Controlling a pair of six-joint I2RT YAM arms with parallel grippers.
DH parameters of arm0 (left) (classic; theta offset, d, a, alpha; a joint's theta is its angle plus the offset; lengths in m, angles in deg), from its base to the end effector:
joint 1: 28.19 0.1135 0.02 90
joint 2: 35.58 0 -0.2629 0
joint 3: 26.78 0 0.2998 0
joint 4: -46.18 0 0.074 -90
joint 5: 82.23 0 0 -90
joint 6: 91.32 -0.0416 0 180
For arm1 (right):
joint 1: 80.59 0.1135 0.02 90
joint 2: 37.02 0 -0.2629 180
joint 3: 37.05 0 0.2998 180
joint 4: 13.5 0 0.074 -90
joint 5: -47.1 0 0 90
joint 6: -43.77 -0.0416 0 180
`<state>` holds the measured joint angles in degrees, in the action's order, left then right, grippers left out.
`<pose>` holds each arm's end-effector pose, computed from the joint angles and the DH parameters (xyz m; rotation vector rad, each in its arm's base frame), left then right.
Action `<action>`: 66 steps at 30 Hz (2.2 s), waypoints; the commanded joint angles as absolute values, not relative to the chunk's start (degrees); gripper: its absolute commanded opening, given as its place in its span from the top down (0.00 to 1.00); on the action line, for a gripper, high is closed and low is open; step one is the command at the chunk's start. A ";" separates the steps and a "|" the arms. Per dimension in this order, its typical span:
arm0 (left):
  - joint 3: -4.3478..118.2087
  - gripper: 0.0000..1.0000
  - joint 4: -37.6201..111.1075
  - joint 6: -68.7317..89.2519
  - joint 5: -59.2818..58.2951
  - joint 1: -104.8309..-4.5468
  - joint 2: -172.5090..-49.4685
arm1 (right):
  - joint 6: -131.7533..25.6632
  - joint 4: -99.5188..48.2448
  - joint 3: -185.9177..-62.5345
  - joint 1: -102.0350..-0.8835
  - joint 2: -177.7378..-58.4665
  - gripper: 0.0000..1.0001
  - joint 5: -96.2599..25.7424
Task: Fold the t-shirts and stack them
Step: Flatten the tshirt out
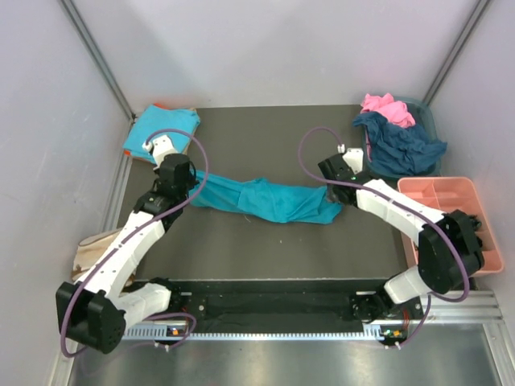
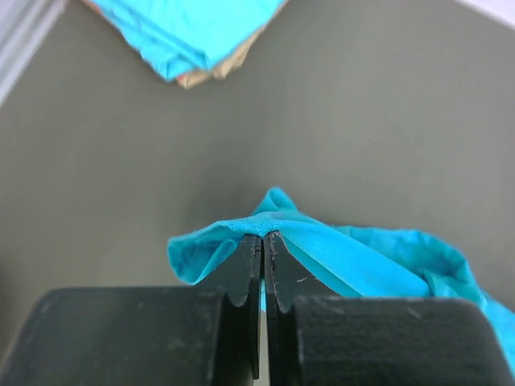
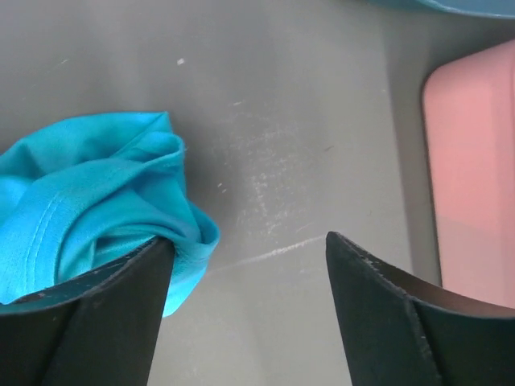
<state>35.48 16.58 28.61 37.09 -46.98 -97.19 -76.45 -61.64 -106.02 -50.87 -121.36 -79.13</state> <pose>0.2823 -0.0745 0.2948 -0.4969 1.9440 -0.0097 0.2998 0.1428 0.1994 0.1959 2.4074 -0.3993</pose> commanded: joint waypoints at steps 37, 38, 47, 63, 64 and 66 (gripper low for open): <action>30.73 1.00 23.66 31.82 31.85 -46.82 -103.61 | -71.20 -44.99 -111.95 -27.16 -125.08 0.30 -56.96; 30.82 1.00 23.65 31.73 31.85 -46.82 -103.87 | -70.76 -44.99 -112.48 -26.37 -126.65 0.30 -57.31; 30.82 1.00 22.60 31.99 34.13 -46.65 -103.52 | -69.26 -43.76 -116.97 -22.14 -132.47 0.30 -56.87; 29.94 1.00 23.30 32.52 32.11 -46.29 -103.44 | -66.98 -41.57 -116.44 -21.88 -138.09 0.29 -64.25; 29.85 1.00 23.30 32.52 32.20 -46.29 -103.26 | -66.89 -41.65 -116.53 -21.88 -138.53 0.29 -65.04; 29.76 1.00 23.21 32.43 32.20 -46.29 -103.17 | -66.45 -41.74 -116.53 -21.79 -140.02 0.28 -66.71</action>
